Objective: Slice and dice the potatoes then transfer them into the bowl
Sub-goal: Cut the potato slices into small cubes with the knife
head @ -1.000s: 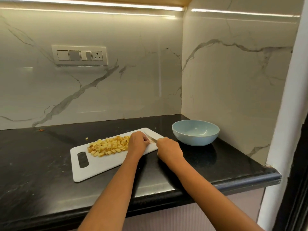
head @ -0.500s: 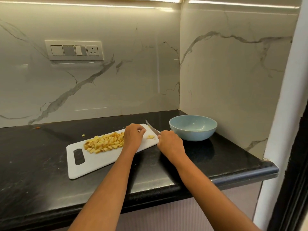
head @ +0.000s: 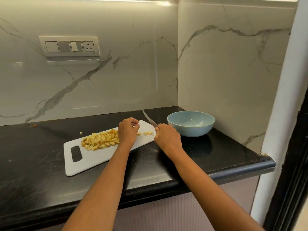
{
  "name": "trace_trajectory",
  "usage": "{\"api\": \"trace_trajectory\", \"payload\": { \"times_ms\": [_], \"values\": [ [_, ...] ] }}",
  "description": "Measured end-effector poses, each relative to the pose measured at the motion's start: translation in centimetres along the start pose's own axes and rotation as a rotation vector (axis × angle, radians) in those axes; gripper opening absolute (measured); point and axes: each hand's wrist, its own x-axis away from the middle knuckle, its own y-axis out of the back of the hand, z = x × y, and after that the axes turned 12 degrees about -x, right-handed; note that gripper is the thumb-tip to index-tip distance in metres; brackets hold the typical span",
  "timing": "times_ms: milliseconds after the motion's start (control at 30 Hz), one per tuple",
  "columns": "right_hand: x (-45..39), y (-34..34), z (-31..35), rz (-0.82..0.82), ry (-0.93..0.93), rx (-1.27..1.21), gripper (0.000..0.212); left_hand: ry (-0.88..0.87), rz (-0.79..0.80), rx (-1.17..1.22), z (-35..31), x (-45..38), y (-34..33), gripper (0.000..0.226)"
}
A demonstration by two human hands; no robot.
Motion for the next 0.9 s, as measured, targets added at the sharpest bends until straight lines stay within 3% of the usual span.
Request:
{"api": "trace_trajectory", "payload": {
  "times_ms": [133, 233, 433, 700, 900],
  "values": [
    [-0.1, 0.0, 0.0, -0.063, -0.018, -0.073, 0.027, -0.278, 0.256, -0.022, -0.8, 0.8, -0.9, 0.019],
    [-0.3, -0.2, 0.0, -0.081, -0.009, -0.107, 0.026, -0.333, 0.355, -0.208, -1.4, 0.9, -1.5, 0.016],
    [-0.6, -0.4, -0.2, -0.088, -0.018, -0.113, 0.027, -0.234, 0.167, -0.483, -0.4, 0.2, -0.6, 0.019],
    [-0.9, -0.7, -0.5, -0.033, -0.044, -0.022, 0.026, -0.09, 0.048, -0.269, -0.3, 0.2, 0.1, 0.025],
    [-1.4, -0.6, -0.7, 0.002, -0.005, 0.032, 0.027, -0.016, 0.05, -0.207, -0.4, -0.3, 0.2, 0.029]
  ]
}}
